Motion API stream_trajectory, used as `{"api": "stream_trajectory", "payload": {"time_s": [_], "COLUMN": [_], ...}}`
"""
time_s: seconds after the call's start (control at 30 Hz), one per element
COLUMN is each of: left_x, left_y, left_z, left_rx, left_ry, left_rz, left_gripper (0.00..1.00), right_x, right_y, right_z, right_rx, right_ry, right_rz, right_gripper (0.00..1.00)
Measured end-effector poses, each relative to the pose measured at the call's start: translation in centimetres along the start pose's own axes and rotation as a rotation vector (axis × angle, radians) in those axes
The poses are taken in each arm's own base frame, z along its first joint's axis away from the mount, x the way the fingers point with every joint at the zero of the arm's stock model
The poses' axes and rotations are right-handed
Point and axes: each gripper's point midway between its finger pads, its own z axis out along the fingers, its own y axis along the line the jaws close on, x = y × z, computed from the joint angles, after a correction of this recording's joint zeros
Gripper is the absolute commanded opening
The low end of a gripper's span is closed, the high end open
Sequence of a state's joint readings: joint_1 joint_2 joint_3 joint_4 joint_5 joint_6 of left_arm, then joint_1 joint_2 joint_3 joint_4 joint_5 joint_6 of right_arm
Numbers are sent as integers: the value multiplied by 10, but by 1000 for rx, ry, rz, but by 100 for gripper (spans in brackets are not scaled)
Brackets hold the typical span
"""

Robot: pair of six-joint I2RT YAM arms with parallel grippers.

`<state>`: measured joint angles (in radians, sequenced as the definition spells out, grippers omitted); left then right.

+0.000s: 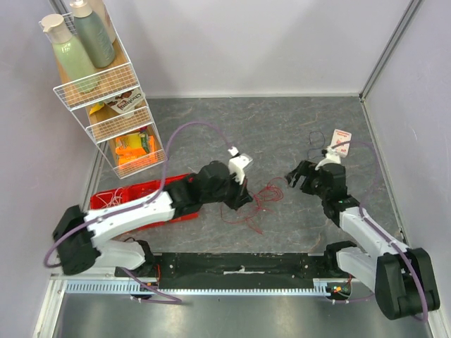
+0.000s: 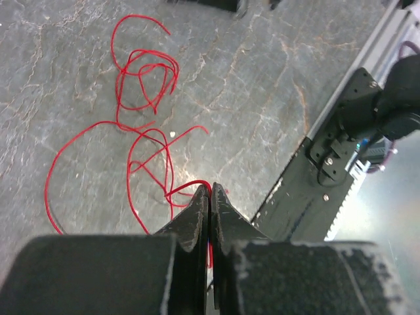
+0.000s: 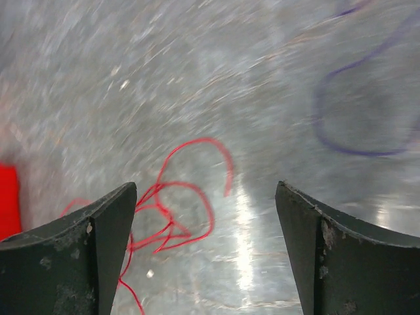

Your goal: Untangle the cables

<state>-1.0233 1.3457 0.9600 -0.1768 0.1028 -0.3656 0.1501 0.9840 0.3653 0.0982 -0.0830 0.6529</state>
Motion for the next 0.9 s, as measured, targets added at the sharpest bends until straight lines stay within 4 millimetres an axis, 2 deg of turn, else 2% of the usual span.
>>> {"api": "stream_trajectory", "payload": {"time_s": [0.07,0.13,0.23,0.3,0.37,0.43,0.53,0.57,0.67,0.7,0.8,0.83,0.9], "left_x": [3,6,9,11,12,12,25,32,56,62,82,85,88], "left_y": [-1,-2,-3,-2,-2,-2,4,7,19,23,30,31,30], "left_z": [-24,-45,-67,-80,-84,-81,-63,-55,-32,-26,-7,-3,7], "left_rx": [16,31,49,61,65,65,41,29,-15,-27,-61,-66,-73], "left_ry": [-43,-89,-157,-201,-215,-211,-148,-117,-17,8,95,112,140], "left_rz": [5,6,2,-6,-13,-22,-38,-42,-52,-55,-59,-58,-48], "left_gripper": [2,2,5,6,7,8,16,18,25,27,37,43,73], "right_x": [21,43,72,81,85,87,92,93,90,88,74,69,58], "right_y": [21,34,38,36,35,38,42,42,35,32,22,21,19], "right_z": [4,7,11,14,16,17,19,20,24,25,25,24,21], "right_rx": [-90,-145,-166,-161,-159,-169,-172,-169,-128,-111,-42,-30,-16], "right_ry": [76,152,251,281,290,289,289,289,267,256,193,168,119], "right_rz": [-51,-84,-117,-121,-124,-134,-164,-166,-176,-180,-174,-171,-161], "right_gripper": [88,84,80,78,73,66,54,47,18,13,7,7,6]}}
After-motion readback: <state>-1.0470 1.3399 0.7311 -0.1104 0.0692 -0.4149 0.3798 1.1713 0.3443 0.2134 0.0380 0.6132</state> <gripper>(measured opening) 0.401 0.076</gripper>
